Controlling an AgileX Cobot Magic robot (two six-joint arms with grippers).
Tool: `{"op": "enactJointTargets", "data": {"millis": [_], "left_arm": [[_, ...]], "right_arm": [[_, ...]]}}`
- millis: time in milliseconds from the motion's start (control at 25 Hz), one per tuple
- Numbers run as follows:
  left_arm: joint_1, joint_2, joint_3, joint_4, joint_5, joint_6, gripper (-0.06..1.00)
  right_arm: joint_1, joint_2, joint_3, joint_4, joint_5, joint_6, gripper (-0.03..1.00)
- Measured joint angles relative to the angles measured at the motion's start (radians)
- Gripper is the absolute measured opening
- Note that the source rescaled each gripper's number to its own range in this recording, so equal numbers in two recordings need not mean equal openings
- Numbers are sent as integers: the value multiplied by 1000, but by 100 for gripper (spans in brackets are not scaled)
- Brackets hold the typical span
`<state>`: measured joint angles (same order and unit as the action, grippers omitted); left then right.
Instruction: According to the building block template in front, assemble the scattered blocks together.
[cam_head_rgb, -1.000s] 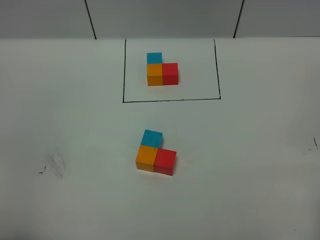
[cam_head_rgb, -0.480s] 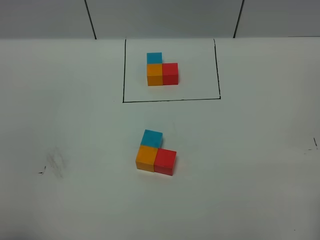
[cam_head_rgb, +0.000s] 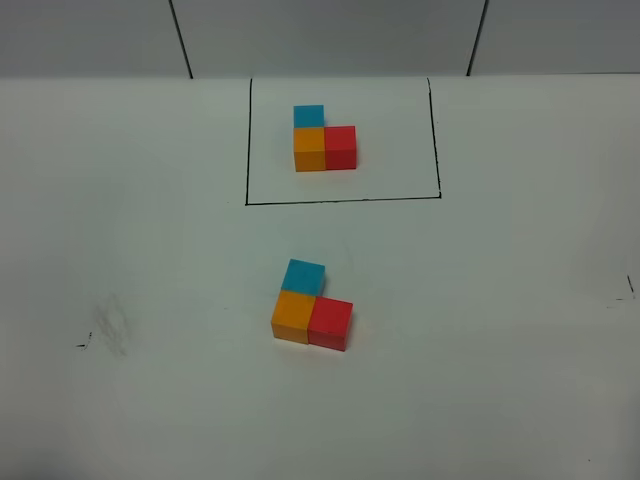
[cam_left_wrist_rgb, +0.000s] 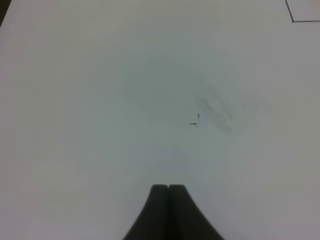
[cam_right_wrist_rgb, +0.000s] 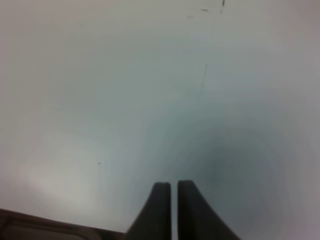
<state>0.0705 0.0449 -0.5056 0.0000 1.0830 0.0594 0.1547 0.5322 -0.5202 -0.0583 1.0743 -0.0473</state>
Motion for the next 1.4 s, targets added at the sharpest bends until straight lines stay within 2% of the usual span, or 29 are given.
{"op": "enactJointTargets", "data": {"millis": [240,600,1400], "left_arm": [[0,0,0,0,0,0,0],[0,0,0,0,0,0,0],[0,0,0,0,0,0,0]], "right_arm": [[-14,0,0,0,-3,0,0],[-169,-60,0,9,-17,-39,0],[-199,-327,1,45,12,-72,0]]}}
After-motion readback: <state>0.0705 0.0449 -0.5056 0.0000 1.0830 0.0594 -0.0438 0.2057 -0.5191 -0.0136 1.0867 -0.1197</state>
